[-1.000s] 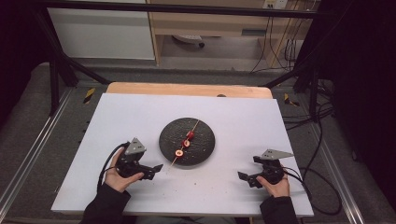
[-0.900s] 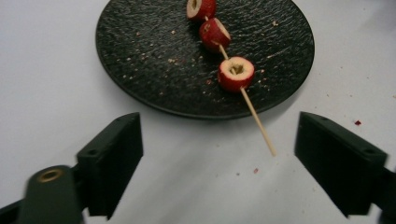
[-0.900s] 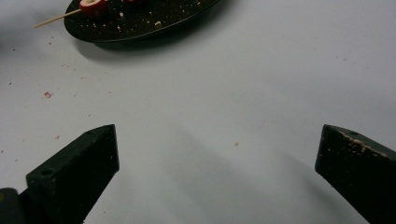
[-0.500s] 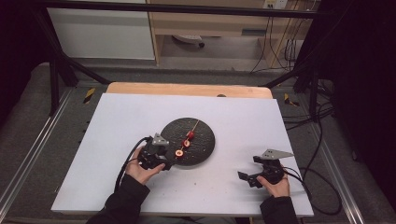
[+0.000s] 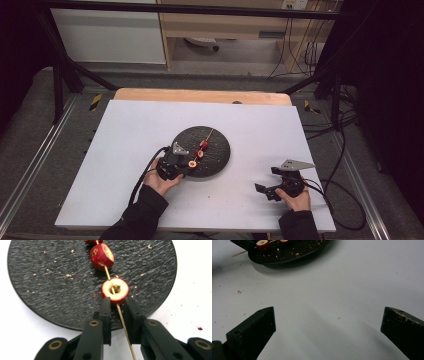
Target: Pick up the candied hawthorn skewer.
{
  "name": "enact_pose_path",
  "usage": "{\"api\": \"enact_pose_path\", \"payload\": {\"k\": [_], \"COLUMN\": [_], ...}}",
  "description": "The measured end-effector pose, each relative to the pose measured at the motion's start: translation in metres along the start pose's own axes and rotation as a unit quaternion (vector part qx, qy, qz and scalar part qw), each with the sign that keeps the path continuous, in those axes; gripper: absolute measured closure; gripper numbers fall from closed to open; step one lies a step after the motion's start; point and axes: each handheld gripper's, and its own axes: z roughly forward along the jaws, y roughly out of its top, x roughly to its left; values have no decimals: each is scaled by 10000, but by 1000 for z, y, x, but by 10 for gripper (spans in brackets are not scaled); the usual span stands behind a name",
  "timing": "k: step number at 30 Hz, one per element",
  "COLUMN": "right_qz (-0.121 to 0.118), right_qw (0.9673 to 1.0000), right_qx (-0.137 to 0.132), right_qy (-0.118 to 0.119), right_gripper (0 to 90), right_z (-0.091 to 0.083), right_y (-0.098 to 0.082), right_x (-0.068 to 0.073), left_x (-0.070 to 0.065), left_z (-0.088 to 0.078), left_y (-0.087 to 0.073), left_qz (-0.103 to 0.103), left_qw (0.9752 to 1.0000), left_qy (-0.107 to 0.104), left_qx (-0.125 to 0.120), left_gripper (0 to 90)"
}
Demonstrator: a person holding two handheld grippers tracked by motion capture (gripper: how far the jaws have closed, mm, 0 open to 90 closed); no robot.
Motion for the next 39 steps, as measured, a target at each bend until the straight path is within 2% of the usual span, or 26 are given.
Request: {"api": "enact_pose_path", "payload": {"k": [5, 8, 12, 19, 28, 34, 39], "right_qz": [4, 1, 7, -2, -3, 7, 15], "right_qw": [10000, 10000, 10000, 10000, 10000, 10000, 10000], "right_qx": [1, 2, 1, 4, -8, 8, -13], "right_qy": [9, 8, 13, 13, 2, 13, 21], "right_gripper": [7, 7, 7, 7, 7, 7, 8], "right_z": [0, 0, 0, 0, 0, 1, 0], "right_y": [0, 0, 0, 0, 0, -1, -1], "right_x": [0, 0, 0, 0, 0, 1, 0], "left_x": [-1, -1, -2, 0, 4, 6, 8], "left_z": [2, 2, 2, -1, -20, -32, -43], "left_y": [-2, -4, -7, -13, -17, -21, -25], "left_qz": [-61, -114, -169, -248, -234, -229, -248], "left_qw": [9999, 9998, 9995, 9985, 9948, 9913, 9890], "left_qy": [-22, -14, 49, -15, -79, -101, -190], "left_qx": [-96, -174, -266, -491, -988, -1291, -1445], "left_gripper": [798, 859, 872, 884, 885, 886, 886]}}
